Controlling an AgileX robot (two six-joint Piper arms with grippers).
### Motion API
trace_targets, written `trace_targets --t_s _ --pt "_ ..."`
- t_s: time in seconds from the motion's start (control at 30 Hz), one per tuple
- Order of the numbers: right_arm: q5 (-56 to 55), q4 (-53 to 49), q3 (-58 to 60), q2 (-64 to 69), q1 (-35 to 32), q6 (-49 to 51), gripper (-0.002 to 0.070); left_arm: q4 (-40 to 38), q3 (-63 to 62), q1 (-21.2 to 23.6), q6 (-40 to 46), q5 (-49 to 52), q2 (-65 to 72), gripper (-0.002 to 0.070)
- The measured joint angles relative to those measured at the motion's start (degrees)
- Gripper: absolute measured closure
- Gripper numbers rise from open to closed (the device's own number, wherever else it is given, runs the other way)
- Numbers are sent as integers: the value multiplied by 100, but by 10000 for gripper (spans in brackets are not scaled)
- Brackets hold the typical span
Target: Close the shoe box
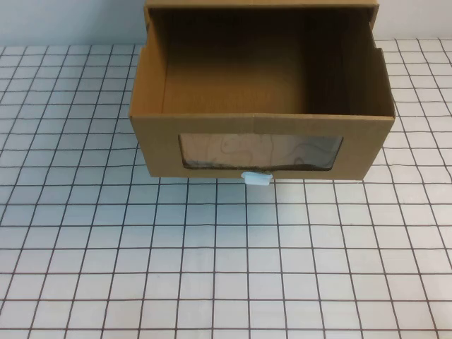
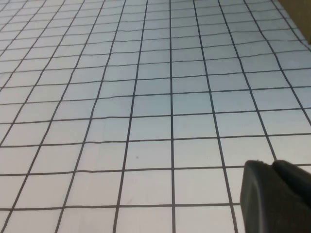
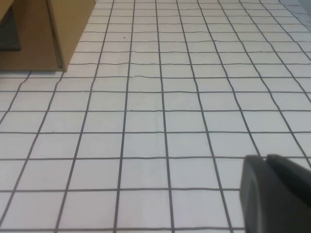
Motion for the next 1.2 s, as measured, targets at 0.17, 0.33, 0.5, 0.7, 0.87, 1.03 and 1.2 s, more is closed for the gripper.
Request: trace_targets --t_s 0.17,0.33,0.5,0.7,0.87,1.03,1.2 --pt "0 0 0 0 0 0 689 0 0 0 0 0 0 677" --pt "0 0 0 0 0 0 690 0 0 0 0 0 0 677" --pt "0 0 0 0 0 0 690 -10 0 0 0 0 0 677" --pt "0 0 0 0 0 0 690 -10 0 0 0 -151 0 678" --pt "0 8 0 0 0 0 690 -10 0 0 -27 -455 0 677" --pt "0 125 0 0 0 0 690 -113 0 0 -52 -637 0 677" --pt "-135 976 0 0 0 0 689 -1010 0 0 -624 -1126 0 677"
